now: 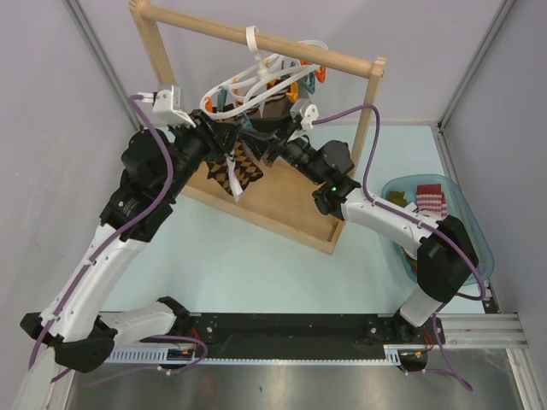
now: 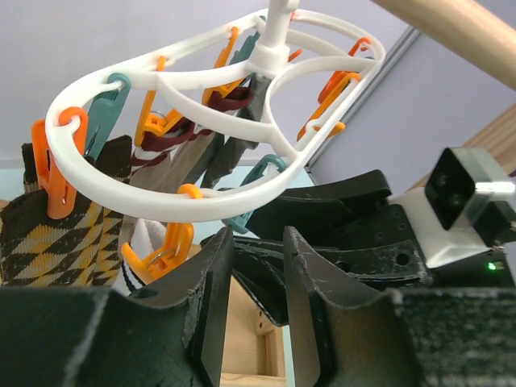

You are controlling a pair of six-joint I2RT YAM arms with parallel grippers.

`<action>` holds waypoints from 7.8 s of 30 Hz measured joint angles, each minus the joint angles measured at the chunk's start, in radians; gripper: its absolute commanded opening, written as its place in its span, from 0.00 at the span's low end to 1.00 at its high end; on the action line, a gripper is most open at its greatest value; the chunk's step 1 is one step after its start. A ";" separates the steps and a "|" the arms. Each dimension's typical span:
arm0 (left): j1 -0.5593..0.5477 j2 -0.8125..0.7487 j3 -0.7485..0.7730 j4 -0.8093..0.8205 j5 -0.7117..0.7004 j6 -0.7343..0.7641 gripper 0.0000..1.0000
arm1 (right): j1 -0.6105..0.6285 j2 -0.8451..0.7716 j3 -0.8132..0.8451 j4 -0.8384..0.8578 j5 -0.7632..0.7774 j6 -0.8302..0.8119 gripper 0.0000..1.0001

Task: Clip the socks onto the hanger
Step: Open the clamp at the hanger, then pick up the sock from the bin.

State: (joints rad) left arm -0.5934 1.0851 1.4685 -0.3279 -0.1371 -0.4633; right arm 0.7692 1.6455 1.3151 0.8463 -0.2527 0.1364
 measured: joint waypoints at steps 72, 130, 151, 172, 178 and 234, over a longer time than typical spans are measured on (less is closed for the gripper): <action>-0.118 0.148 0.215 -0.228 -0.437 0.001 0.14 | 0.240 0.048 0.021 0.028 0.508 -0.550 0.42; -0.034 0.061 0.130 -0.123 -0.262 0.020 0.45 | 0.012 0.085 0.189 -0.118 -0.125 -0.088 0.16; 0.044 0.037 0.052 -0.067 -0.105 -0.040 0.77 | 0.019 0.085 0.193 -0.120 -0.107 -0.083 0.14; 0.165 0.021 -0.073 0.161 0.162 -0.108 0.63 | 0.019 0.085 0.196 -0.119 -0.109 -0.034 0.13; 0.188 0.006 -0.119 0.208 0.175 -0.145 0.53 | 0.016 0.085 0.196 -0.116 -0.117 -0.016 0.13; 0.196 0.035 -0.084 0.156 0.079 0.013 0.08 | -0.023 -0.588 -0.097 -1.345 0.404 -0.035 0.79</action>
State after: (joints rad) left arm -0.3973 1.1198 1.3842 -0.1719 -0.0582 -0.4503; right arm 0.7467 1.0576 1.2186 -0.4984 0.1516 0.1017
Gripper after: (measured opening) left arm 0.296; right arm 0.796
